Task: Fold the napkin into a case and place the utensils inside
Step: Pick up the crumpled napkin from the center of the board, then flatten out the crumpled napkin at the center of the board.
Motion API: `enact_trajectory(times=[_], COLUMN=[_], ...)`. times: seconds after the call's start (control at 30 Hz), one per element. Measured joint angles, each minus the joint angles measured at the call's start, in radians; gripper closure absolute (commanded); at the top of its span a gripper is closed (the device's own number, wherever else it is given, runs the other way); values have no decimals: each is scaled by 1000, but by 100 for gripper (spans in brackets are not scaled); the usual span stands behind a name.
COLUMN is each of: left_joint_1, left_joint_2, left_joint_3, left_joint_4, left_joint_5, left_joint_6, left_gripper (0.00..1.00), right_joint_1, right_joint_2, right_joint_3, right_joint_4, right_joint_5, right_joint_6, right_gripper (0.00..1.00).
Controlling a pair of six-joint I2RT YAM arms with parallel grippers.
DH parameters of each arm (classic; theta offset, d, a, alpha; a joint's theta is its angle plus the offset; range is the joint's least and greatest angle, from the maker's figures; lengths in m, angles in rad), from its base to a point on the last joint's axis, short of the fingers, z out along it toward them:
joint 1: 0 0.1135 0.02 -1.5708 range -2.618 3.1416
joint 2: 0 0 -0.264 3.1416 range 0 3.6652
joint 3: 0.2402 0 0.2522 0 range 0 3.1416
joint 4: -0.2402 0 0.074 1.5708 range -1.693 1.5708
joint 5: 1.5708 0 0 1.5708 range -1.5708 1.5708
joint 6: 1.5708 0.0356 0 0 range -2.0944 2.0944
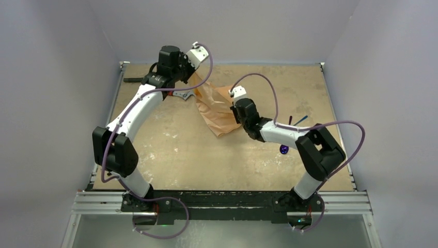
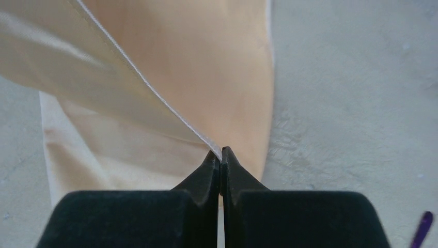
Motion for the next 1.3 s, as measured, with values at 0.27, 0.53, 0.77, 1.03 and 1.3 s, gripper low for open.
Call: enact_trajectory(times=[0.27,0.53,0.77,1.03,1.3], left_joint_1=[0,0,0,-14,-14], left_joint_2=[0,-27,-91,-128,-93], left_joint_3=[146,264,316,338,267], left_joint_4=[67,144,150,111,108], left_joint_5=[-74,-181,-232,-223,-225], left_joint_6=[-72,-65,-14,16,35], left_gripper=[100,100,100,100,100], right_joint_1=[-7,-11,-11,-5,-52], right_joint_2=[-104,-145,-201,-221,-165], right_joint_3=[313,599,654,720,714], right_joint_4=[-37,-36,-85,-127,-114], right_joint_5=[143,248,302,325,323], right_joint_6=[-157,-307,-372,-407,-423], right_gripper=[100,100,100,100,100])
